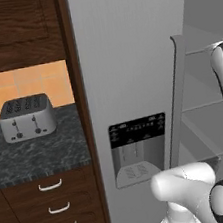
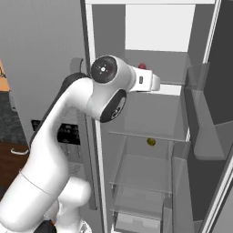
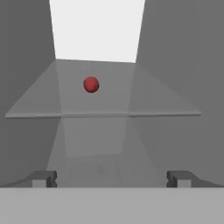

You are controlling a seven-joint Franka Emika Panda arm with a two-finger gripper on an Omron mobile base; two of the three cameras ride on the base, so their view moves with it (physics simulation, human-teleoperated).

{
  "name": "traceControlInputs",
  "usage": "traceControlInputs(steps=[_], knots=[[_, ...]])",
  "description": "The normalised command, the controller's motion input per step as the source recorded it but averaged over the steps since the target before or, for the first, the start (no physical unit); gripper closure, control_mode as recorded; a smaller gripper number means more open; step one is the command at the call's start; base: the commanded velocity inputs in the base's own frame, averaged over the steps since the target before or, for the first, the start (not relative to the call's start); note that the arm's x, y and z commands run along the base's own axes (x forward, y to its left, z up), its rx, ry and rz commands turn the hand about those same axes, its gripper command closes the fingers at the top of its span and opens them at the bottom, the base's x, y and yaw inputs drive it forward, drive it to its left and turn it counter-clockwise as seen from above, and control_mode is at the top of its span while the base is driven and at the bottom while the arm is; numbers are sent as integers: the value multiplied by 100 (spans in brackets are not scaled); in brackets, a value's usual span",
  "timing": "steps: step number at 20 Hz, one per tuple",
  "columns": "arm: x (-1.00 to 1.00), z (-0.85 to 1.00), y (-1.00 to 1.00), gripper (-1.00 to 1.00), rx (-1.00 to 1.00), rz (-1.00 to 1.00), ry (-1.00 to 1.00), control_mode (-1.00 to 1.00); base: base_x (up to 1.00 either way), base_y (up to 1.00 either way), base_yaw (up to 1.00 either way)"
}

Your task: Take the strawberry from the fridge and place it on top of the pancake, located on the dining counter.

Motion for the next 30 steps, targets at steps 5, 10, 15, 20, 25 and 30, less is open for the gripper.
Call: traceControlInputs(steps=[5,10,15,20,25,30], knots=[[90,3,-17,-100,0,32,-15,-100,0,0,0],[82,9,2,-100,-4,19,-7,-100,0,0,0],[71,11,0,-100,-2,9,1,-100,0,0,0],[24,27,-17,-100,0,0,12,-100,0,0,0],[39,3,-2,-100,0,-6,16,-100,0,0,0],[47,-24,0,-100,1,-2,9,-100,0,0,0]])
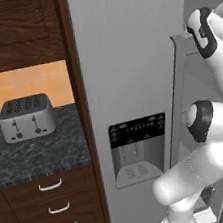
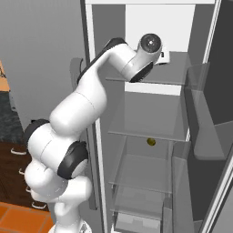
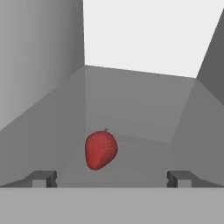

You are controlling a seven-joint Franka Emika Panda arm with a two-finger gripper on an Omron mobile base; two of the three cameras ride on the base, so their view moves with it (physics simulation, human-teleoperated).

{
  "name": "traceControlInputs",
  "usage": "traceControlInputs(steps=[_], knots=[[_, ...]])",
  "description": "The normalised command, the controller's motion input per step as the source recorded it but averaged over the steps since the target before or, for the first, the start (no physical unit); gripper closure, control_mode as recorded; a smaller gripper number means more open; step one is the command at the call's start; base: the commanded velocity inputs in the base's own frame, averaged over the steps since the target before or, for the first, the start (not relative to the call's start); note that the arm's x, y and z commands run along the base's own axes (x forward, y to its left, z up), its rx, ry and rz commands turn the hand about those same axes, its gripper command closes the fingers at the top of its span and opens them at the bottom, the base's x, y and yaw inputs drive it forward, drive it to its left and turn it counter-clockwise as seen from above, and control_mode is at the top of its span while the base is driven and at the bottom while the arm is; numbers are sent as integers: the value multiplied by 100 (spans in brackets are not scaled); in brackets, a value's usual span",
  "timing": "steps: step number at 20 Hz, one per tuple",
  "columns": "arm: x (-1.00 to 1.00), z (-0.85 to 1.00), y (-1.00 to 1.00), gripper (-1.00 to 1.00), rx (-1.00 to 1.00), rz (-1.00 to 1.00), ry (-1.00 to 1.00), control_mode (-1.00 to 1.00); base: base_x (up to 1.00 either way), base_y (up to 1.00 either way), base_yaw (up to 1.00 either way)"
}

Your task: Take the strawberry from the fridge and place it on top of the pancake, located on the dining counter.

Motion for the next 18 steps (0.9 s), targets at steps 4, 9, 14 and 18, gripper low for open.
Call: traceControlInputs(steps=[4,9,14,18], knots=[[45,-32,0,-100,0,0,6,-100,0,0,0],[39,-19,0,-100,1,0,9,-100,0,0,0],[33,-8,0,-100,0,0,0,-100,0,0,0],[41,-24,1,-100,0,0,-1,-100,0,0,0]])
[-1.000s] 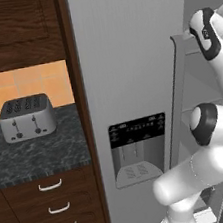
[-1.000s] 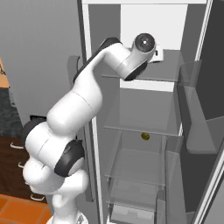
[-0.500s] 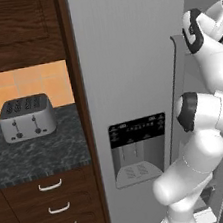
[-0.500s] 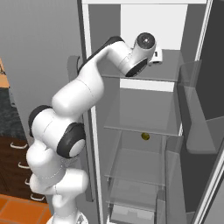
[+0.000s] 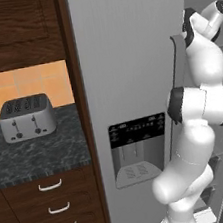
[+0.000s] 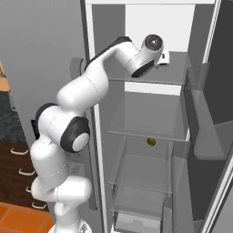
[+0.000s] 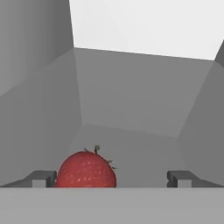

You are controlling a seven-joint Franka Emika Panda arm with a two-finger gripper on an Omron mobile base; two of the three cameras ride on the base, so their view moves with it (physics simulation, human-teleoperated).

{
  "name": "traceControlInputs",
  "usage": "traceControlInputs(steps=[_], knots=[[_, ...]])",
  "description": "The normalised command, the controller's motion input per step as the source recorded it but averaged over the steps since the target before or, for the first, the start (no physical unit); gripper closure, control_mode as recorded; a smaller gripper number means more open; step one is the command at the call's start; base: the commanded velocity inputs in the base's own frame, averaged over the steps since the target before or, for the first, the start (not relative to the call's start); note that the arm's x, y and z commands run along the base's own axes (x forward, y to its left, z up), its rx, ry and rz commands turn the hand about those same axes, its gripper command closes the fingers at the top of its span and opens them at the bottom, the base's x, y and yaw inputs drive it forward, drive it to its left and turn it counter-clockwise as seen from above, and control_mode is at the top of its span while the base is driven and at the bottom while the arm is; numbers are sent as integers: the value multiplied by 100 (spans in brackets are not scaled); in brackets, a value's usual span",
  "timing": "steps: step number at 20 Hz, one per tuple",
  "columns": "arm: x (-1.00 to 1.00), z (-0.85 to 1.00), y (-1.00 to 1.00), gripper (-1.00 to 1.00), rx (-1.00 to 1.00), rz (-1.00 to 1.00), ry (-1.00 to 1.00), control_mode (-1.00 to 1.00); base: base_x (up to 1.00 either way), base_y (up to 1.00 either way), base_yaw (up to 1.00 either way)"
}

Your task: Take the strawberry from the fridge and place it on top of the pancake, located on the dining counter.

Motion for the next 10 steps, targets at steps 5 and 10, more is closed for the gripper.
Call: traceControlInputs(steps=[5,10], knots=[[38,-27,4,-100,0,0,-4,-100,0,0,0],[4,-10,5,100,0,0,-5,-100,0,0,0]])
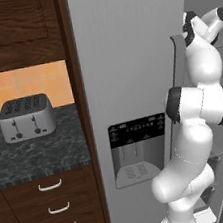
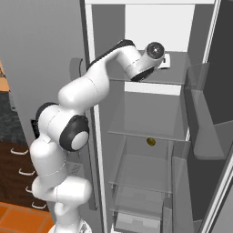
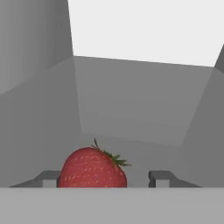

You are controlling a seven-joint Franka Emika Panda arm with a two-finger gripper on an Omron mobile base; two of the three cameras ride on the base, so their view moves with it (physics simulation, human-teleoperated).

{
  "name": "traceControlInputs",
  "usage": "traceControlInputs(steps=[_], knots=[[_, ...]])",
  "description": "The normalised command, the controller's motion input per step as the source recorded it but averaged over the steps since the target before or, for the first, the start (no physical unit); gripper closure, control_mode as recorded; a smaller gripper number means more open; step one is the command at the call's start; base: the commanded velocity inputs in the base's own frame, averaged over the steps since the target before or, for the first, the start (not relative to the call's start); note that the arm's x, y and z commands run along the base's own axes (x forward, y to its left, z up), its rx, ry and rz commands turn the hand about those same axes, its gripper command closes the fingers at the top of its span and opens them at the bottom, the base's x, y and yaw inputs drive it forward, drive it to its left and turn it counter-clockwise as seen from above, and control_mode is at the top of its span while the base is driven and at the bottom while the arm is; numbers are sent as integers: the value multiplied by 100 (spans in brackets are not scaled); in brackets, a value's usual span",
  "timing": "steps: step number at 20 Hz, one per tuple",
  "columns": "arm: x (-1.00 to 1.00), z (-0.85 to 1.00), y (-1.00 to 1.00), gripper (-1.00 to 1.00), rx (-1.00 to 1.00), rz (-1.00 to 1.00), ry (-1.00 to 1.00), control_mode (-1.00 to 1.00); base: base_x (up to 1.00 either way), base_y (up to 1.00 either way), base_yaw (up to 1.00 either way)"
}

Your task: Take the strawberry from the fridge and place it on top of the pancake, located on the dining counter.

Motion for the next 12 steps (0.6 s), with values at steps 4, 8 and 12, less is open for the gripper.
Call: traceControlInputs(steps=[4,8,12], knots=[[0,0,0,100,0,0,0,-100,0,0,0],[-66,16,0,100,-1,0,-12,-100,0,0,0],[-100,16,3,100,-3,0,-10,-100,0,0,0]])
